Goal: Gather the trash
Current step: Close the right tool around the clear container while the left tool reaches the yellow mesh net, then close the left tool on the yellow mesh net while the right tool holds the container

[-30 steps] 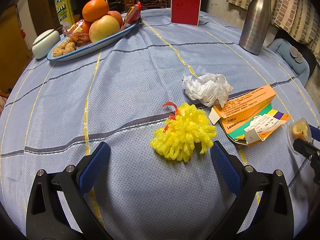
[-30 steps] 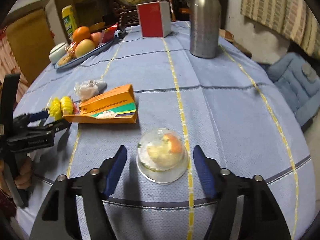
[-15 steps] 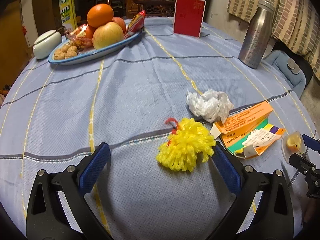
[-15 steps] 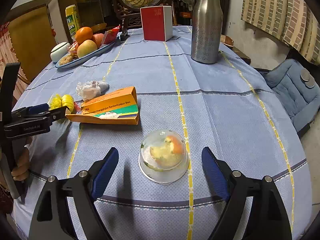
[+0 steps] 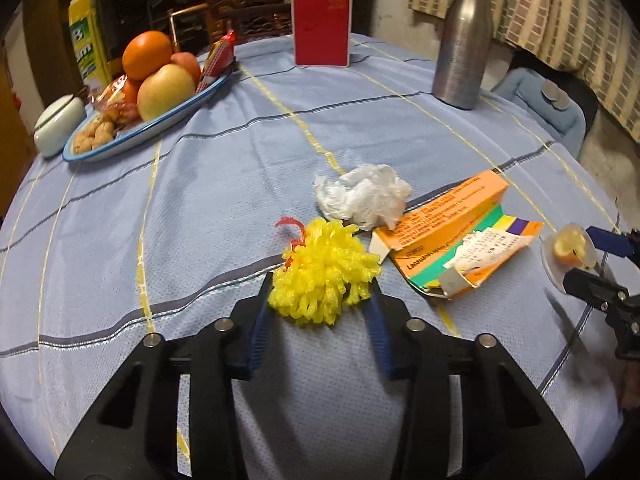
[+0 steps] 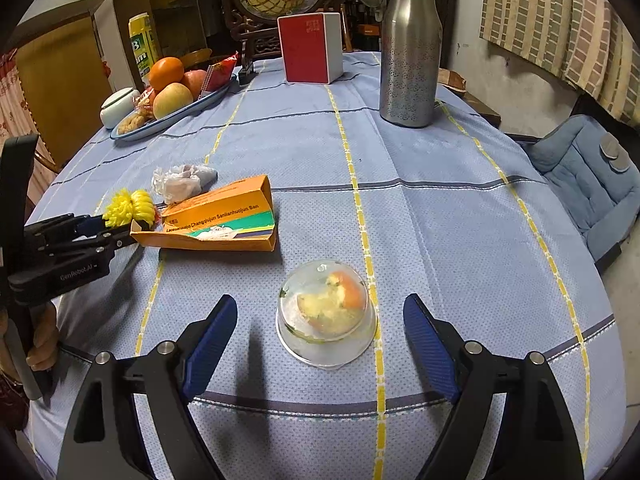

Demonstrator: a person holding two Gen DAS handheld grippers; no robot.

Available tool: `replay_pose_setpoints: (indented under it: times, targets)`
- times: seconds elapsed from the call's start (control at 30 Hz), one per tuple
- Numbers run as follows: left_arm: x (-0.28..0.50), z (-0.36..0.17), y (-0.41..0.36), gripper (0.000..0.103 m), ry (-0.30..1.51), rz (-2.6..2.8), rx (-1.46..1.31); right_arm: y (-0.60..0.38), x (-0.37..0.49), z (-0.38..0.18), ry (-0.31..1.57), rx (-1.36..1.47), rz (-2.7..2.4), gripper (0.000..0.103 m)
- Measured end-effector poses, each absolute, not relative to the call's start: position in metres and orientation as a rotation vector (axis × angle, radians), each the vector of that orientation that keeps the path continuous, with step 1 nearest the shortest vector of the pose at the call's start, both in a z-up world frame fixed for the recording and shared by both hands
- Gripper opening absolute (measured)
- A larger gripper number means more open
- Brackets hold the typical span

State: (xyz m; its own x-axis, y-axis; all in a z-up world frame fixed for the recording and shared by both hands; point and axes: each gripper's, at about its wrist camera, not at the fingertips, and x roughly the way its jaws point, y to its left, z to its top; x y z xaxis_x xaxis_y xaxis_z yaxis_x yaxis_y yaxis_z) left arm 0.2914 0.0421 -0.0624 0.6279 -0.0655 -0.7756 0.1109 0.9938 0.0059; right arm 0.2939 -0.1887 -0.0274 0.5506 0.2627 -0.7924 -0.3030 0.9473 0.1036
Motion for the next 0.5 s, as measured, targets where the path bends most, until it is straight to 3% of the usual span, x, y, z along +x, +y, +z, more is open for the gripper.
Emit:
replay_pose_setpoints:
  times: [0.13,0.2,0.37,0.5]
  targets:
    - [0.2921,-0.0626,0.0427,0.036,0.885,-0.098,0.055,-0.1892,0.2943,-0.0275,0.931,-0.043,0.339,0.082]
    - [0.2930,-0.0635,0.0429,0.036,0.890,-0.095,0.056,-0.1891,0.2948,-0.0282,0.935,-0.042,0.341,0.078]
    - [0.2929,-0.0643,0.0417,0.037,0.892,-0.087,0.070,-0.1915,0.2990,-0.0314,0.962,-0.018,0.343,0.054]
    - [0.2933,-0.0644,0.0412,0.038,0.893,-0.079,0.073,-0.1913,0.2994,-0.0316,0.964,-0.018,0.339,0.051]
